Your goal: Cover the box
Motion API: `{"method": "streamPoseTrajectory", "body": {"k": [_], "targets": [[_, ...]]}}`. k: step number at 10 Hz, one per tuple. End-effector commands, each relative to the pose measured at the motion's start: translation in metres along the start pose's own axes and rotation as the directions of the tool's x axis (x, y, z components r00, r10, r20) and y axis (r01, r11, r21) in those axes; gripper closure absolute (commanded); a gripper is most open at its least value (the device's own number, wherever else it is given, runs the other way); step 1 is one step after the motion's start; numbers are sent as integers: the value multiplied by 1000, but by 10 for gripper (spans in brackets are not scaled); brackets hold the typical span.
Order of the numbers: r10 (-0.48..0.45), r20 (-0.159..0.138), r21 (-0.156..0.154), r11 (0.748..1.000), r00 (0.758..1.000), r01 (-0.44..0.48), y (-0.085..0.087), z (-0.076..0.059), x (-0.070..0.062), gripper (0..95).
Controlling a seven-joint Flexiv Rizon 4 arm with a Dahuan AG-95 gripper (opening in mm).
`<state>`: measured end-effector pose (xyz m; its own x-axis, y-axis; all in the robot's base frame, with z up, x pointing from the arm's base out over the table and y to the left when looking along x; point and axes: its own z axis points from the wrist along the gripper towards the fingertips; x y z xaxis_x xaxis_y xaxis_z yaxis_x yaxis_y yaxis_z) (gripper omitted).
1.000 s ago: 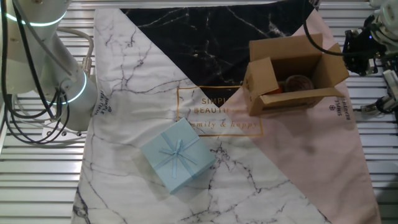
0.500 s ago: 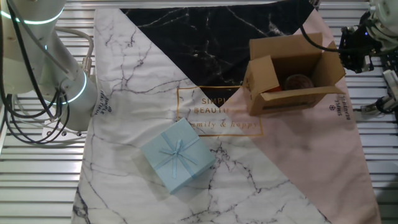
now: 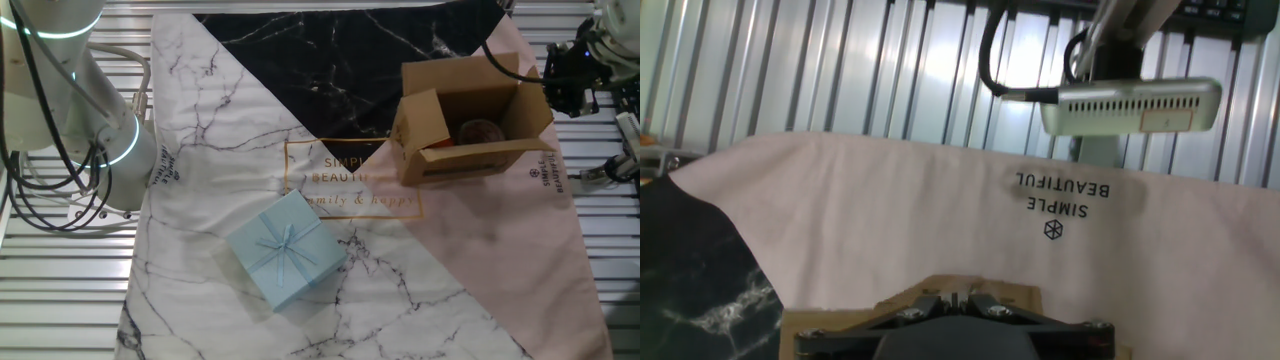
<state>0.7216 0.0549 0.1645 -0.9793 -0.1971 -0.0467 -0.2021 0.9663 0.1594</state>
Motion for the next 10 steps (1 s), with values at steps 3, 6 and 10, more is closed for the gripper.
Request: {"method": "streamPoseTrajectory", "body": {"k": [3,6,10], "targets": [[-1,1,-1,1000,1000,1,0,2,4,950],[-5,0,-1,1000,1000,5,0,2,5,950],[-6,3,6,1000,1000,6,1,1,5,950]]}}
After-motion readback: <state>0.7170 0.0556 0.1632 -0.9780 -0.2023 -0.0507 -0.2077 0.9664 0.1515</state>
